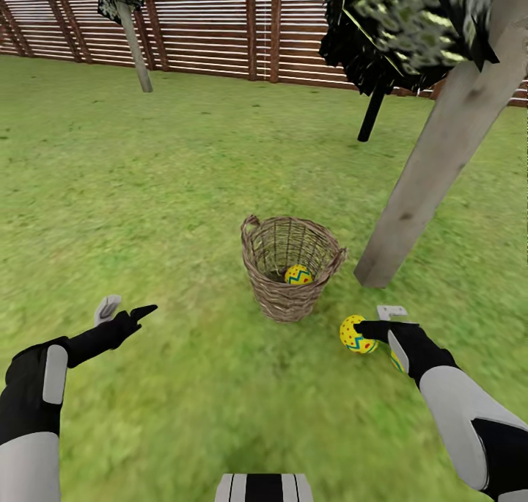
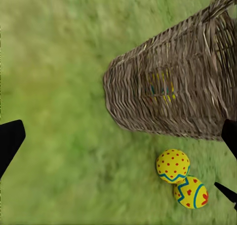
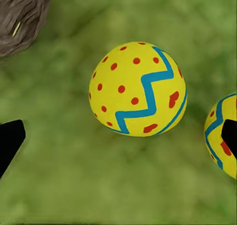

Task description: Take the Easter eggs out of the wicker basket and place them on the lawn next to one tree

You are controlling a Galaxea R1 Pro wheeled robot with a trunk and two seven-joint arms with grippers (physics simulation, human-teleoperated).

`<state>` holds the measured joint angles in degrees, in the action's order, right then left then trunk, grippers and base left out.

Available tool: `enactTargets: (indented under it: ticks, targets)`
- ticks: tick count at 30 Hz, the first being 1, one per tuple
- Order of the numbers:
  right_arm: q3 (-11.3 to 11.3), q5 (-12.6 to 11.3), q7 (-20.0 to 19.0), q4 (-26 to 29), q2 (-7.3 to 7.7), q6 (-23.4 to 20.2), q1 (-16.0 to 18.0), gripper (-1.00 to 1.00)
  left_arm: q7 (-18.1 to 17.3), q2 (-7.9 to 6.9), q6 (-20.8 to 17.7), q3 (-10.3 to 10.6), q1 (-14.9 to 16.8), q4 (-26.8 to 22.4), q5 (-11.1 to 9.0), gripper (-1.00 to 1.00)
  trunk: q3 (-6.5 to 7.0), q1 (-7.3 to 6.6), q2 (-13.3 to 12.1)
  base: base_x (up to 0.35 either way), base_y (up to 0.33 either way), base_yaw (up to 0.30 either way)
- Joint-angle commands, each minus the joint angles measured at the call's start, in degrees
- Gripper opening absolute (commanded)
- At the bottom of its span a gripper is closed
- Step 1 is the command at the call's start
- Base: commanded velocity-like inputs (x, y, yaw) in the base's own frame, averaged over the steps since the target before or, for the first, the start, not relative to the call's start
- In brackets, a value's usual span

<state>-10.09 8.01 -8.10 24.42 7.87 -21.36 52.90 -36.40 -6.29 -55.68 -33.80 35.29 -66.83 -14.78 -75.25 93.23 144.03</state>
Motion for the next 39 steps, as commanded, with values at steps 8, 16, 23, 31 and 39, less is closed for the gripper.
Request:
enactTargets:
  ticks: [8,16,23,31,39]
  targets:
    - [-8.25,-2.72,-4.88,0.18,0.04,-2.7,0.01,1.0,-0.25,-0.04,-0.43,-0.03,0.04,0.03,0.28,1.0,1.74,-0.21,-0.09,-0.1,0.068,0.0]
    - [-8.37,-2.82,-5.5,14.11,-0.56,-13.3,-1.07,1.0,-0.25,-0.13,-0.39,-0.11,0.1,0.03,0.28,1.0,3.51,-0.42,-0.2,-0.011,0.008,0.0]
    - [-7.77,-2.82,-5.46,31.7,-0.93,-23.69,-6.83,1.0,-0.25,-0.13,-0.39,-0.12,0.11,0.03,0.28,1.0,5.06,-0.6,-0.3,0.0,0.0,0.0]
    - [-3.49,-2.67,-5.44,42.92,-5.6,-31.99,-7.2,1.0,-0.07,-0.31,-0.48,-0.33,0.67,0.01,0.17,1.0,6.83,-0.8,-0.4,0.0,0.0,0.0]
    - [6.46,-2.89,-5.32,48.72,-8.48,-34.0,-7.2,1.0,-0.11,-0.45,-0.48,-0.2,1.53,0.11,0.05,1.0,8.61,-1.01,-0.51,0.0,0.0,0.0]
